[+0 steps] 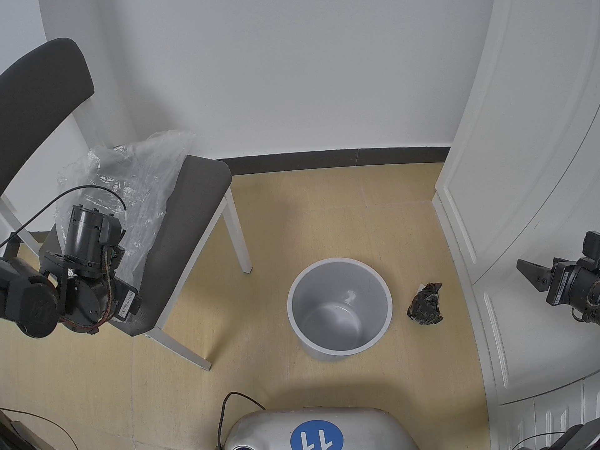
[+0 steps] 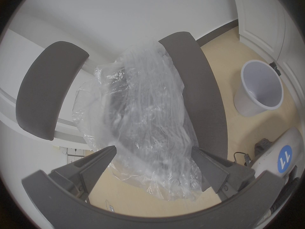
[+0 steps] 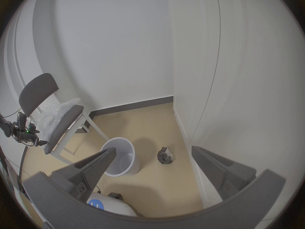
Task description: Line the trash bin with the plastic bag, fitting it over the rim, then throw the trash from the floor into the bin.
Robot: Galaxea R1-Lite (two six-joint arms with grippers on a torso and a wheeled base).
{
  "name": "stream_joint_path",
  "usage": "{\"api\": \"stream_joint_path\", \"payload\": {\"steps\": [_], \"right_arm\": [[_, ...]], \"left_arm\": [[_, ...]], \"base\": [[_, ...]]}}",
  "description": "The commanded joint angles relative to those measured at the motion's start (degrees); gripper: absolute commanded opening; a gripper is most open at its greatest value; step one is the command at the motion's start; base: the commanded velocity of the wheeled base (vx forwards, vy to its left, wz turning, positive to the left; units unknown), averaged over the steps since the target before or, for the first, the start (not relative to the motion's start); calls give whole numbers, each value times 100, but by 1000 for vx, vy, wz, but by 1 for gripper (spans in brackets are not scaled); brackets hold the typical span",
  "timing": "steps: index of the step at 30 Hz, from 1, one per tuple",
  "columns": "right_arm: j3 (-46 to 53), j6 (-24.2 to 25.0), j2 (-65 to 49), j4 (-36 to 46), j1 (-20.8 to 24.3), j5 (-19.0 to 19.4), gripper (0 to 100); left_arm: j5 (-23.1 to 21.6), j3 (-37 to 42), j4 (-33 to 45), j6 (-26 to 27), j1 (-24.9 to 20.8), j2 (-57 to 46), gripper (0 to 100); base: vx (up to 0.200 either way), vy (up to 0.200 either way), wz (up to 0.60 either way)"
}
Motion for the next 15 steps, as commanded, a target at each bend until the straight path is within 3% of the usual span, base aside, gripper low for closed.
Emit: {"api": "stream_joint_path", "payload": {"steps": [1, 15], "right_arm": [[7, 2, -24, -1, 2, 1, 100], [42, -16, -24, -1, 2, 1, 100]], "left_arm": [[7, 8, 1, 0, 0, 31, 100], [130, 148, 1, 26, 158, -250, 100]], "base": [[0, 0, 0], [0, 0, 0]]}}
